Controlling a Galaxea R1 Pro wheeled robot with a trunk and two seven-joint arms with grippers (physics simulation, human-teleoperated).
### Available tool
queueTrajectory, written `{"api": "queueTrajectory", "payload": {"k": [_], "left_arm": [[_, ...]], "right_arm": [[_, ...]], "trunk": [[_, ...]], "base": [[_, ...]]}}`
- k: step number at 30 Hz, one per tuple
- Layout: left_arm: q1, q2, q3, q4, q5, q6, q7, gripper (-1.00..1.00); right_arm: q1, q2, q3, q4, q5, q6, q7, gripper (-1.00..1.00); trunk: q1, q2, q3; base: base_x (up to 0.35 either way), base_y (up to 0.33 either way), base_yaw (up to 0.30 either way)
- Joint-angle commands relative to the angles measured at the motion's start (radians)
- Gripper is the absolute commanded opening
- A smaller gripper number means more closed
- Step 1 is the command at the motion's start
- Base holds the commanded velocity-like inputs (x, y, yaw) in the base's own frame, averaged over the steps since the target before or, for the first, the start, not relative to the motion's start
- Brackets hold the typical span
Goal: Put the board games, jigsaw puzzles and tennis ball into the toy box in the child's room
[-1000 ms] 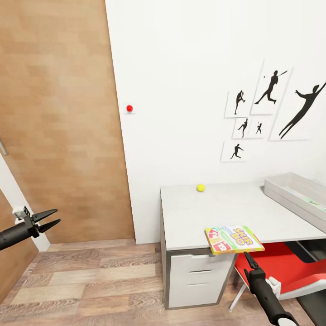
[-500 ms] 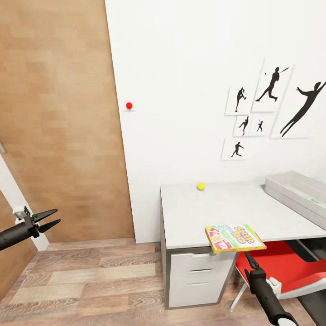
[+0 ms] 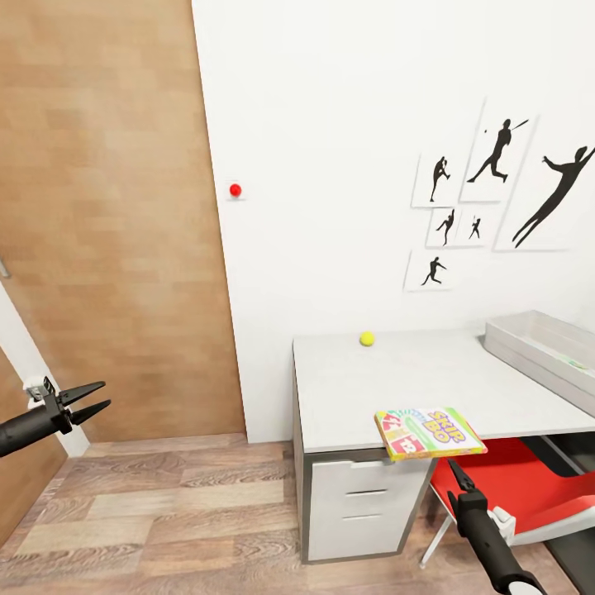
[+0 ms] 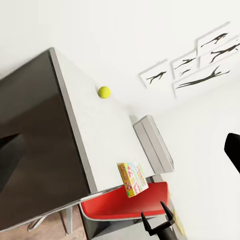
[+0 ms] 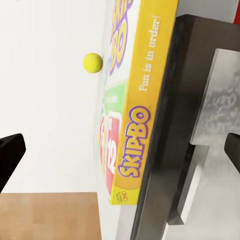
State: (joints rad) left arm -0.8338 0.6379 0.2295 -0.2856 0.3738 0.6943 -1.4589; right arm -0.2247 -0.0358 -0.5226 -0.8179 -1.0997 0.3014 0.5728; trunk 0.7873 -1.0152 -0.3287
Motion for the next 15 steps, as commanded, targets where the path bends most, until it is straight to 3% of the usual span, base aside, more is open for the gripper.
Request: {"api": "queueTrajectory", "payload": {"k": [1, 9, 15], "left_arm": [[-0.001, 0.000, -0.001, 0.000, 0.002, 0.011, -0.003, 1.00], [-0.001, 0.000, -0.001, 0.000, 0.002, 0.009, -0.003, 1.00], [-0.001, 0.000, -0.001, 0.000, 0.002, 0.009, -0.003, 1.00]], "right_arm": [[-0.001, 0.001, -0.002, 0.000, -0.009, 0.009, 0.002, 1.00], [-0.001, 0.001, -0.003, 0.000, -0.009, 0.008, 0.002, 1.00], [-0.001, 0.001, -0.004, 0.000, -0.009, 0.010, 0.001, 1.00]], "trunk": [[0.000, -0.001, -0.001], [0.000, -0.001, -0.001], [0.000, -0.001, -0.001]], "base": [[0.000, 0.000, 0.000], [0.003, 0.000, 0.000], [0.158, 0.000, 0.000]]}}
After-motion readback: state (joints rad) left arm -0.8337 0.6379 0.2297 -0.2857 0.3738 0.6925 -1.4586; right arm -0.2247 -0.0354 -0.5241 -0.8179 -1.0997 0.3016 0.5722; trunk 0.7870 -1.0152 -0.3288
